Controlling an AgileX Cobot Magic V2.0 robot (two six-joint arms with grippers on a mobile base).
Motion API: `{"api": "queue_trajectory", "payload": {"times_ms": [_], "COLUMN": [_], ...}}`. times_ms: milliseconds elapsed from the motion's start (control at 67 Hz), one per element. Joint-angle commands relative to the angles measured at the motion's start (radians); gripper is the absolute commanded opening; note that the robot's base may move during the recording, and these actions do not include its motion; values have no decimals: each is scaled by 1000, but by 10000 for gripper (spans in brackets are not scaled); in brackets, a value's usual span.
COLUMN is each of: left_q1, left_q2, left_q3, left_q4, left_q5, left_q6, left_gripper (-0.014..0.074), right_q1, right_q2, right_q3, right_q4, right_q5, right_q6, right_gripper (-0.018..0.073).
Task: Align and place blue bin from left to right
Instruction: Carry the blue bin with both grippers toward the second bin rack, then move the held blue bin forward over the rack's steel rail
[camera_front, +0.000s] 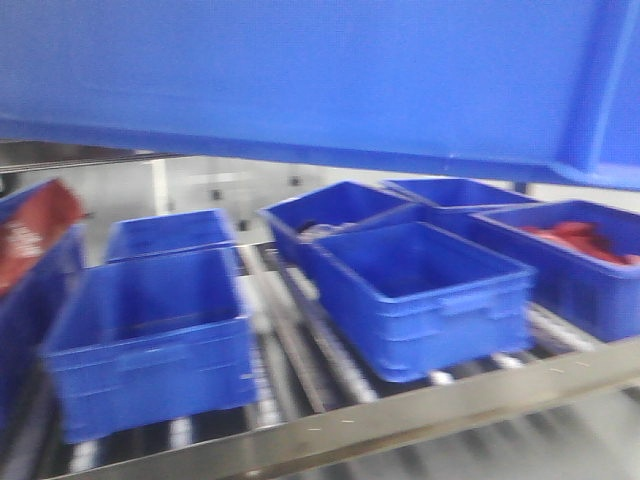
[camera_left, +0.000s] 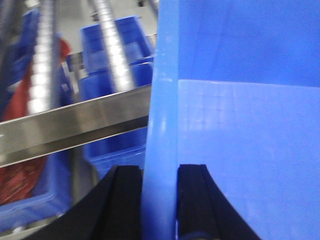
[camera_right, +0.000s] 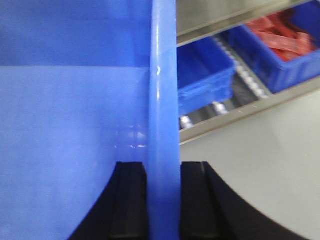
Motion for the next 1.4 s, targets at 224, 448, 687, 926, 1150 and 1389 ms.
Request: {"api": "queue_trajectory", "payload": {"times_ms": [224, 448, 687, 926, 1150, 1389], "left_q1": [-15, -15, -15, -15, -15, -15], "left_q2": [-12, -12, -12, -12, -12, -8], "left_q3": [-13, -13, -13, -13, -13, -13], "left_q4": [25, 25, 25, 25, 25, 25], "left_q5": [-93, -93, -93, -93, -93, -93], "left_q6": [-15, -15, -15, -15, -15, -15], "left_gripper": [-111, -111, -111, -111, -111, -111], "right_q1": [12, 12, 12, 12, 12, 12], "right_q2": [-9, -9, -9, -9, -9, -9], "right_q3": [-10, -10, -10, -10, -10, -10], "right_q4": [13, 13, 13, 13, 13, 13], "right_q5": [-95, -95, -95, -95, -95, -97], "right_q6": [-3, -3, -3, -3, -3, -3], "right_gripper": [-80, -80, -80, -80, -80, -80]}}
